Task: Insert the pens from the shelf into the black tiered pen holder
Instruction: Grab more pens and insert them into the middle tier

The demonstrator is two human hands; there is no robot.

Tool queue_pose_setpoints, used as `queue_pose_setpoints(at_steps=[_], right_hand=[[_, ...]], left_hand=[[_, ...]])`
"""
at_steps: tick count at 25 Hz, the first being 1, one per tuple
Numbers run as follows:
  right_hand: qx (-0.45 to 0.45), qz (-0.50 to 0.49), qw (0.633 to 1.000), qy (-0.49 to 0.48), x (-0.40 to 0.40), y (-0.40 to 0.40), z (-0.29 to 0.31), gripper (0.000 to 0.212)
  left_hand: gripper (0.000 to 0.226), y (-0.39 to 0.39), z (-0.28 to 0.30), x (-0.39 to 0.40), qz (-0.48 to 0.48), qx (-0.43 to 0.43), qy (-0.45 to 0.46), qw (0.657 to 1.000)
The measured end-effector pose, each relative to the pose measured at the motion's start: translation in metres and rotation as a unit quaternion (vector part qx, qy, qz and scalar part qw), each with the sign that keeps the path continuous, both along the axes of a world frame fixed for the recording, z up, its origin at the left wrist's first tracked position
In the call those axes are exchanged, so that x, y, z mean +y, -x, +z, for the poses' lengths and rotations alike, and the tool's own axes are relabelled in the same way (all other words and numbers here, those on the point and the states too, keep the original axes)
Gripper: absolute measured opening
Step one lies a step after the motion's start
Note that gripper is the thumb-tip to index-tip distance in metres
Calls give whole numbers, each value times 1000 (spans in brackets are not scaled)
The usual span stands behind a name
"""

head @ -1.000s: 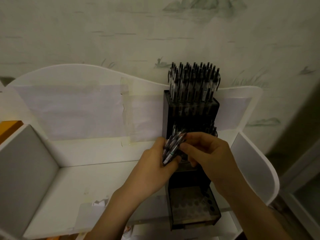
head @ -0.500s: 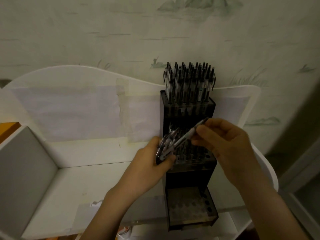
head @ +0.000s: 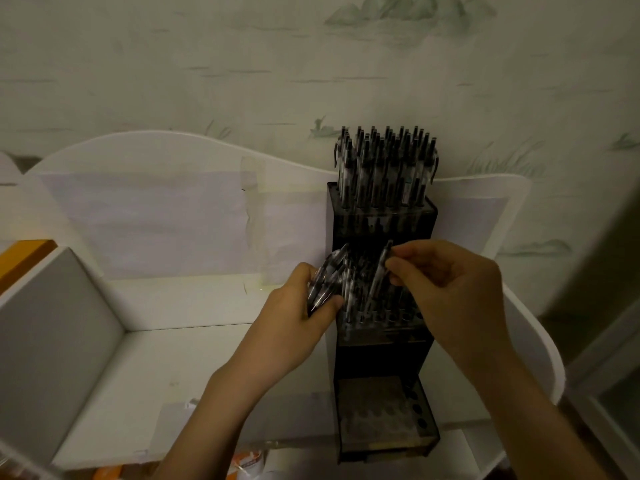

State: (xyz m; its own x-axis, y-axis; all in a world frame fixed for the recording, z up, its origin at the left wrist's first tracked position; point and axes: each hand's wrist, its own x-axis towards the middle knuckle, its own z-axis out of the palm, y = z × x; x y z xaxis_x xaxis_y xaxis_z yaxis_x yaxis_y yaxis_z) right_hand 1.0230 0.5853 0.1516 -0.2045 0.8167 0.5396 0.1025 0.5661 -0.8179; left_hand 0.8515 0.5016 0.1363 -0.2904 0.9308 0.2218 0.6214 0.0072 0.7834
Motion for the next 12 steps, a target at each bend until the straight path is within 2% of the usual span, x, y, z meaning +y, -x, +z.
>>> queue_pose_setpoints(at_steps=[6,12], right_hand=[[-102,-17,995,4,5,11,-31,11],[-126,-23,992,-8,9,8,-34,13]], left_hand=[[22,-2,1,0,-1,3,6,1000],[18,-6,3,0,-22,-13,1,1000]])
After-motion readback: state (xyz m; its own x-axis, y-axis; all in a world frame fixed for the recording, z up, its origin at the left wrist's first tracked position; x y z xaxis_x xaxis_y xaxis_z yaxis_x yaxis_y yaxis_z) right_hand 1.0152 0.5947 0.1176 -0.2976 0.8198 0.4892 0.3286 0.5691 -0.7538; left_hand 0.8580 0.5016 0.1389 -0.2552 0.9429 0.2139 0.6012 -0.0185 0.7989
